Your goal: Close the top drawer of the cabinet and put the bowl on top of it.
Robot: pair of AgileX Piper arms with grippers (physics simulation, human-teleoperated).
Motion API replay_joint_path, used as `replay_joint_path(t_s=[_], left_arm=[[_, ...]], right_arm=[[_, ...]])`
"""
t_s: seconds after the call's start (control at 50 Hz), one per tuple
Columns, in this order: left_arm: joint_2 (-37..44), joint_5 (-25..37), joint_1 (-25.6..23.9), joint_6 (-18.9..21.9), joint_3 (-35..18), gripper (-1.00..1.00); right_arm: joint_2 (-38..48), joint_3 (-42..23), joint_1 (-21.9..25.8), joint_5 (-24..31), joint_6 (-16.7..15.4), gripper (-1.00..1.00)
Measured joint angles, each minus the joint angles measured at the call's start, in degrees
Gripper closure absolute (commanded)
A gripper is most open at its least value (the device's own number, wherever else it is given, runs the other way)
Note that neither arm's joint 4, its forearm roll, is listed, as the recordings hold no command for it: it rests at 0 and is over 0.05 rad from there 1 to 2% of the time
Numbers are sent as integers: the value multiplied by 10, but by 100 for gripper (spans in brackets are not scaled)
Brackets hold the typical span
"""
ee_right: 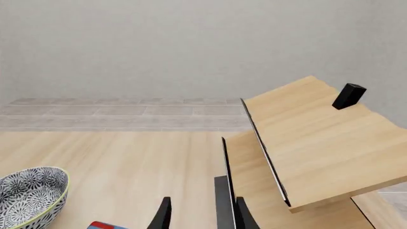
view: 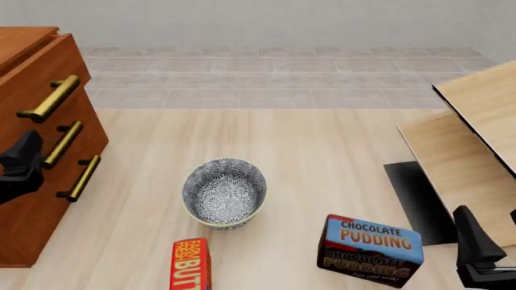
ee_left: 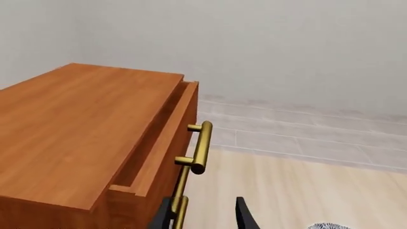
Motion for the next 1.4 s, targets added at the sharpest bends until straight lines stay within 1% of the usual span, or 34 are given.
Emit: replay_joint_path(t_s=[0.2,0.98,1.4], left_arm=[[7,-11,19,8,2,-100],[67,-63,70,-1,-4,-100],[94,-77,97,-6,-13,-100]], right_arm=[[0,0,0,0,0,-100],[0,0,0,0,0,-100],[0,0,0,0,0,-100]])
